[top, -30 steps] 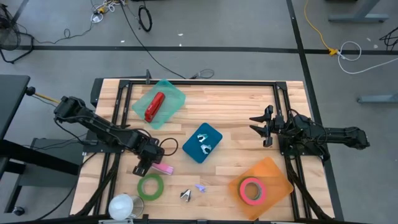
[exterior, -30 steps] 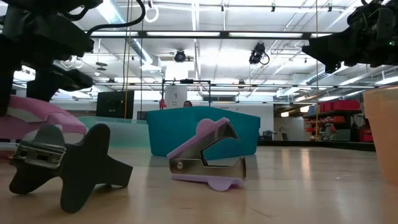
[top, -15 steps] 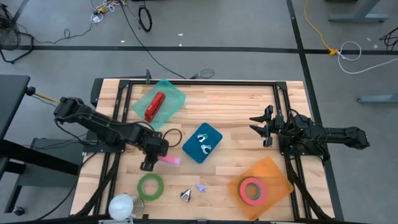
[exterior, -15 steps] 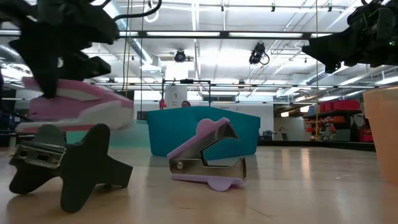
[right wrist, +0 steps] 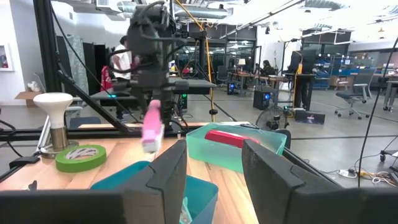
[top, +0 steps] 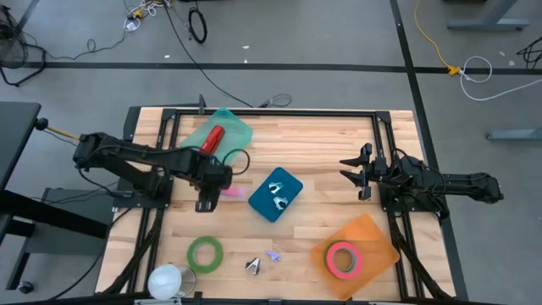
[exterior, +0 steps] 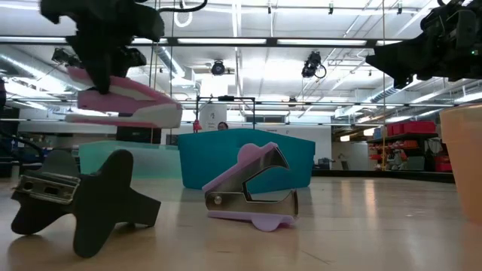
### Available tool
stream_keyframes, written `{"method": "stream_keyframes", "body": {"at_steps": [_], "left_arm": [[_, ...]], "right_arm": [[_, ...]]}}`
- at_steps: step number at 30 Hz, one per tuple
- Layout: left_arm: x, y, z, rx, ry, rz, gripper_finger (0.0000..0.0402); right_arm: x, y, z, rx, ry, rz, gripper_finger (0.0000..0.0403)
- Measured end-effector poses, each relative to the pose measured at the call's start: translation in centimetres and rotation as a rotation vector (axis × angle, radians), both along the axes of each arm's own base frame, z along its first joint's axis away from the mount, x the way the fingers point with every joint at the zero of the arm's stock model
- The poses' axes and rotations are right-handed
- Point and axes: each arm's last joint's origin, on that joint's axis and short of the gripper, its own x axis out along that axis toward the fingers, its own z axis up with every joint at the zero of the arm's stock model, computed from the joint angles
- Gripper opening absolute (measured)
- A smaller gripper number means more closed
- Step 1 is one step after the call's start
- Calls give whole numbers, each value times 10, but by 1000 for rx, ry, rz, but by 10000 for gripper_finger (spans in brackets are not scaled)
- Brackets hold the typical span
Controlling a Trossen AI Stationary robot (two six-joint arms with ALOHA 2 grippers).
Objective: Pick and place Stapler, Stapler remover, tape
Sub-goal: Put the pink stapler into the green bin
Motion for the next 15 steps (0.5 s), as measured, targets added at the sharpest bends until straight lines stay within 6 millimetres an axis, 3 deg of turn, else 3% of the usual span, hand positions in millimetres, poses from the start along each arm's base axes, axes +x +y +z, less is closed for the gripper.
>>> {"method": "stream_keyframes", "body": {"at_steps": [5, 15], "left_arm": [[4, 23, 17, 83, -38, 121, 150], [-5, 79, 24, 87, -79, 706, 150]], "right_arm": [[0, 0, 0, 0, 0, 0, 155], [0, 0, 0, 0, 0, 0, 155]]}}
